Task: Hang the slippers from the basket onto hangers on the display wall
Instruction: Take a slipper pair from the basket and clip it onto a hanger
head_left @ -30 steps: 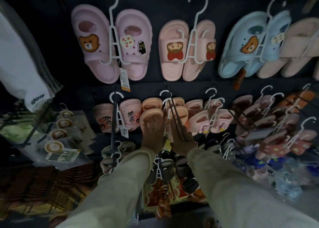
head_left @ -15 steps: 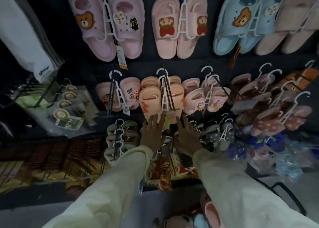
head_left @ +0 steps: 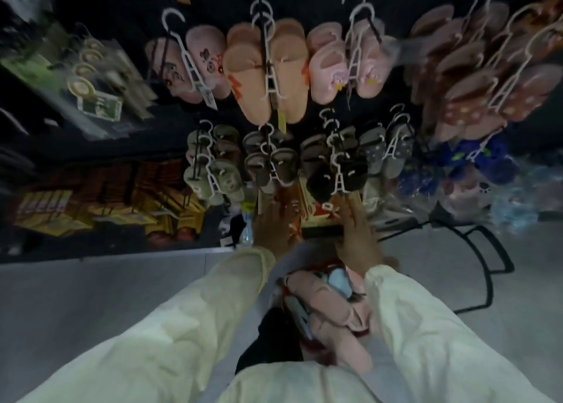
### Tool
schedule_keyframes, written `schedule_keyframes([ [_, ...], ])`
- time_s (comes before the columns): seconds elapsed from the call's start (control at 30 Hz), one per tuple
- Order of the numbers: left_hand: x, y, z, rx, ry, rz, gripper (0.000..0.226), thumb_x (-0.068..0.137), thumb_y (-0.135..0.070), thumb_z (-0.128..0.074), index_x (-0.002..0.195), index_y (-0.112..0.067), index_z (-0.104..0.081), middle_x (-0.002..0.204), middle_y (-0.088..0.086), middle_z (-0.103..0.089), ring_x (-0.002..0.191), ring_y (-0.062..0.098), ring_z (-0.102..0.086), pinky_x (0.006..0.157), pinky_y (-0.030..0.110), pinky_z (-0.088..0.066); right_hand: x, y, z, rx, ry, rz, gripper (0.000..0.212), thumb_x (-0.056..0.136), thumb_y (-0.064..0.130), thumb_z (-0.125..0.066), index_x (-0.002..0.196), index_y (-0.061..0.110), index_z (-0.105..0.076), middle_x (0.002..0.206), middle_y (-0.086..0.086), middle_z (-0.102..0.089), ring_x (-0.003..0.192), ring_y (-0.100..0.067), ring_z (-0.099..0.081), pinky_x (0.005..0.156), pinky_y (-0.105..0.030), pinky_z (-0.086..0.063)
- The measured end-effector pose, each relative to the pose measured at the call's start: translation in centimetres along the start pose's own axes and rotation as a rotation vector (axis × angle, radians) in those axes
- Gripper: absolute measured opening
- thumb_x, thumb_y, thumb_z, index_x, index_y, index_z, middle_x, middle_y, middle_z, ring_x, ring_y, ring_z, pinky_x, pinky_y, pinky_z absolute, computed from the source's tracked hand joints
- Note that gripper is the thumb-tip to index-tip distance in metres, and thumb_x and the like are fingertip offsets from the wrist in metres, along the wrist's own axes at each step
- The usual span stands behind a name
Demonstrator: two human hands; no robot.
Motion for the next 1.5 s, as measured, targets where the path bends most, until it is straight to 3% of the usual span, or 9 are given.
schedule_keyframes([
  [0.13, -4.3, -2.1, -4.8, 0.051, 0.159, 0.031, 0.084, 0.096, -0.046, -0.053, 0.159, -0.022, -0.003, 0.163, 0.014, -0.016, 0.149, 0.037, -0.015, 0.117, 0.052, -0.023, -4.4, -3.7, -3.9, 0.032, 0.103, -0.028, 0.084, 0.087, 0.025, -0.061, 0.158, 0.015, -0.017, 0.162, -0.013, -0.020, 0.140, -0.040, -0.034, 0.110, -0.052, -0.037],
  [0.23, -7.1, -3.2, -8.4, -0.001, 0.224, 0.068, 0.083, 0.094, -0.045, -0.055, 0.159, -0.021, -0.009, 0.160, 0.016, -0.021, 0.145, 0.037, -0.024, 0.113, 0.050, -0.030, -7.4, -5.6, -6.4, 0.068, 0.187, -0.048, 0.084, 0.091, 0.027, -0.059, 0.158, 0.017, -0.011, 0.165, -0.009, -0.008, 0.148, -0.034, -0.019, 0.112, -0.054, -0.034],
  [0.37, -10.4, -4.6, -12.7, -0.028, 0.303, 0.131, 0.081, 0.093, -0.042, -0.057, 0.158, -0.020, -0.014, 0.159, 0.014, -0.024, 0.140, 0.035, -0.029, 0.108, 0.045, -0.033, -11.1, -6.7, -9.5, 0.051, 0.282, -0.077, 0.084, 0.092, 0.026, -0.060, 0.159, 0.019, -0.009, 0.164, -0.008, -0.013, 0.142, -0.034, -0.029, 0.106, -0.052, -0.040],
  [0.6, -12.6, -5.6, -19.2, -0.086, 0.380, 0.182, 0.076, 0.092, -0.039, -0.056, 0.155, -0.018, -0.020, 0.151, 0.014, -0.032, 0.133, 0.033, -0.034, 0.101, 0.042, -0.037, -13.9, -7.5, -16.5, 0.083, 0.395, -0.070, 0.079, 0.093, 0.028, -0.057, 0.159, 0.020, -0.013, 0.164, -0.008, -0.015, 0.146, -0.032, -0.026, 0.111, -0.050, -0.030],
  [0.73, -11.7, -4.6, -24.9, -0.083, 0.478, 0.231, 0.077, 0.095, -0.038, -0.051, 0.158, -0.019, -0.012, 0.159, 0.016, -0.022, 0.142, 0.034, -0.025, 0.106, 0.044, -0.035, -13.6, -8.0, -22.2, 0.115, 0.464, -0.083, 0.077, 0.096, 0.025, -0.054, 0.159, 0.024, -0.010, 0.164, -0.008, -0.017, 0.147, -0.031, -0.024, 0.114, -0.048, -0.028],
  [0.93, -10.8, -3.7, -33.8, -0.135, 0.545, 0.270, 0.065, 0.097, -0.040, -0.051, 0.153, -0.019, -0.026, 0.148, 0.011, -0.037, 0.132, 0.031, -0.038, 0.102, 0.041, -0.037, -11.4, -8.4, -30.2, 0.270, 0.482, -0.130, 0.078, 0.084, 0.017, -0.065, 0.154, 0.022, -0.033, 0.150, -0.019, -0.042, 0.127, -0.043, -0.050, 0.096, -0.054, -0.048],
  [1.13, -12.4, -4.7, -40.2, -0.172, 0.647, 0.199, 0.058, 0.096, -0.040, -0.052, 0.147, -0.024, -0.032, 0.143, 0.008, -0.040, 0.124, 0.030, -0.041, 0.096, 0.041, -0.040, -7.9, -9.6, -34.5, 0.322, 0.514, -0.190, 0.077, 0.090, 0.024, -0.060, 0.156, 0.037, -0.022, 0.158, -0.009, -0.030, 0.141, -0.033, -0.033, 0.103, -0.053, -0.043],
  [1.33, -12.5, -6.0, -43.3, -0.241, 0.676, 0.155, 0.042, 0.096, -0.031, -0.052, 0.138, -0.029, -0.050, 0.159, 0.010, -0.016, 0.129, 0.035, -0.037, 0.098, 0.043, -0.042, -4.9, -9.2, -37.4, 0.479, 0.566, -0.205, 0.071, 0.083, 0.028, -0.053, 0.150, 0.042, -0.034, 0.149, -0.013, -0.039, 0.133, -0.037, -0.041, 0.102, -0.056, -0.043],
  [1.5, -10.4, -7.4, -45.1, -0.256, 0.720, 0.187, 0.038, 0.096, -0.032, -0.050, 0.128, -0.015, -0.059, 0.154, 0.015, -0.032, 0.130, 0.035, -0.040, 0.097, 0.042, -0.045, -2.5, -7.8, -39.0, 0.579, 0.580, -0.260, 0.066, 0.091, 0.011, -0.058, 0.149, 0.035, -0.039, 0.147, -0.010, -0.040, 0.130, -0.028, -0.042, 0.101, -0.037, -0.043],
])
Point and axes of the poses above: each hand's wrist, its own x-axis towards the middle knuckle, its own z-axis out of the back of the hand, y = z × x, the point moved 1 cm from there along x, towards the middle knuckle
